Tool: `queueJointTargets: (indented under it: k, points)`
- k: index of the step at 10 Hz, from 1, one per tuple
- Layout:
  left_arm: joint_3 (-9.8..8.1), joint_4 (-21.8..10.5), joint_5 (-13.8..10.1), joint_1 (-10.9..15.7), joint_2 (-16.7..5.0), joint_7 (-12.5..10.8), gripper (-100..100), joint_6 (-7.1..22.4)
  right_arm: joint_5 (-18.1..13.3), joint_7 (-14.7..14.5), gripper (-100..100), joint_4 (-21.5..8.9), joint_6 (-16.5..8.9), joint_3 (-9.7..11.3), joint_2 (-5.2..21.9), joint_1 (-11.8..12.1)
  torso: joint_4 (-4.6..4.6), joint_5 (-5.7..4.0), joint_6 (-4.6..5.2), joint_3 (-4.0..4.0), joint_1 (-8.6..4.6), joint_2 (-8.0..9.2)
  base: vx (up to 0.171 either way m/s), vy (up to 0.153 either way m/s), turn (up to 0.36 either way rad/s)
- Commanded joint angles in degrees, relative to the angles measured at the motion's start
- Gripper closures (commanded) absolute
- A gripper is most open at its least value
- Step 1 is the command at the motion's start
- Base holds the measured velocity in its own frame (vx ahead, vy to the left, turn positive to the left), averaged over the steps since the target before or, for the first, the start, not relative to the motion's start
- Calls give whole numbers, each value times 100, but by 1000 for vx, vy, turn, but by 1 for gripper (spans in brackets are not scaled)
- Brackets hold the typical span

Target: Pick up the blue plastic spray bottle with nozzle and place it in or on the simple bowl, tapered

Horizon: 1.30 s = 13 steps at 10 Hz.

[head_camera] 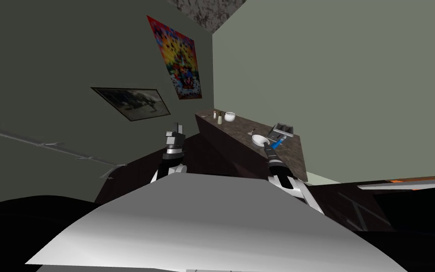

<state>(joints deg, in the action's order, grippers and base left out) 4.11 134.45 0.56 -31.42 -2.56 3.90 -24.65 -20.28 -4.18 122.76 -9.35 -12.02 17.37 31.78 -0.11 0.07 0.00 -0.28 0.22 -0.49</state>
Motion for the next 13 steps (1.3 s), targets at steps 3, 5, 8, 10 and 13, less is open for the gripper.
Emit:
queueJointTargets:
  k: [3,5,8,10,13]
  points:
    - [0,0,0,1,0,0,0,0,-231,-378,-100,-107,-461,-221,146,120,0,-1,-3,0,-8,2,92,50,-41]
    - [0,0,0,0,0,0,0,0,-393,-657,-100,-245,-736,-385,264,172,0,-3,-1,1,-15,1,110,35,-62]
    - [-1,0,0,0,-1,0,0,0,-606,-1063,-100,-443,-1060,-610,424,251,-4,-6,-3,-9,-28,-15,147,5,-40]
    - [-1,0,0,0,-1,0,0,0,-724,-1314,-100,-566,-1218,-739,513,305,-5,-7,-3,-14,-35,-22,149,-10,-19]
    - [-1,0,0,0,-1,0,0,0,-861,-1635,-100,-733,-1379,-886,621,383,-4,-10,-4,-11,-45,-19,144,-31,-10]
